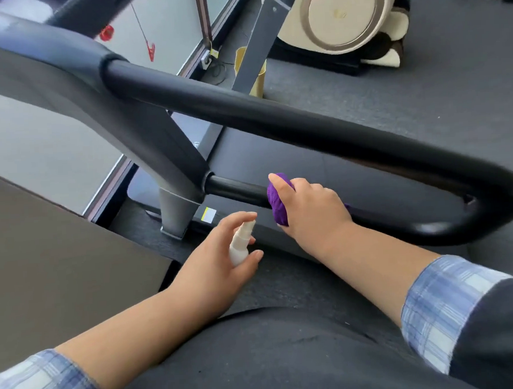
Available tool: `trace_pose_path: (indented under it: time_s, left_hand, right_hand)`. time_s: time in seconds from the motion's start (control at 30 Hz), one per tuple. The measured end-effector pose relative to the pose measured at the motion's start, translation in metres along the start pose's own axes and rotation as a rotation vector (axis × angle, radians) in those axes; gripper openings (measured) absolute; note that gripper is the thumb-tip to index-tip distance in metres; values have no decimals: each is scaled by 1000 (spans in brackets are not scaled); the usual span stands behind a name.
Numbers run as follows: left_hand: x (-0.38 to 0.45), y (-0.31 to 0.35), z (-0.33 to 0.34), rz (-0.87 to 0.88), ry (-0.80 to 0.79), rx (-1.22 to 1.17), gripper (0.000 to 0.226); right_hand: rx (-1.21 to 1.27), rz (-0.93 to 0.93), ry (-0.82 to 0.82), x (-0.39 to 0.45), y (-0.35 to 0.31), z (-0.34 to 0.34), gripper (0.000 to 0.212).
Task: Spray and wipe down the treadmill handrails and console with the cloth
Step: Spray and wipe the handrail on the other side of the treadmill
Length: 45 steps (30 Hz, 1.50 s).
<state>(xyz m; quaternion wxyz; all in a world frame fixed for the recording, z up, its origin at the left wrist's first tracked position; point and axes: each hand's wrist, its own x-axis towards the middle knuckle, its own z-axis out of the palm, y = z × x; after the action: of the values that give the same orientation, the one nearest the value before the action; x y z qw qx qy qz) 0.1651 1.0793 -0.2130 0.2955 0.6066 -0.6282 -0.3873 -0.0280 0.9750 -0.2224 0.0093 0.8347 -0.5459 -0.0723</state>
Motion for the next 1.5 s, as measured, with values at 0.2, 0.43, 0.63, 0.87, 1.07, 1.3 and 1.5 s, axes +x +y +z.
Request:
trace_pose_path:
  time_s: [0.2, 0.43, 0.63, 0.87, 1.07, 1.3, 1.5]
  left_hand:
    - [-25, -16, -25, -48, 109, 54, 67]
    - [-22, -10, -18, -15, 111, 21, 65]
    - [-3, 9, 7, 80, -8, -65, 60]
    - [21, 37, 33, 164, -118, -123, 55]
    - [29, 53, 50, 218, -214, -156, 56]
    - [30, 48, 50, 188, -235, -149, 57]
    - [23, 30, 38, 104, -223, -158, 57]
  right_hand:
    - [-13, -95, 7, 63, -94, -1, 84]
    - [-61, -140, 34, 59, -81, 5, 90]
    - [36, 0, -6, -4, -11, -3, 92]
    - [-116, 244, -163, -86, 55, -46, 71]
    - [-333, 302, -254, -80, 63, -90, 46]
    - [-429, 287, -282, -92, 76, -59, 68]
    - [-122, 289, 58, -87, 74, -19, 69]
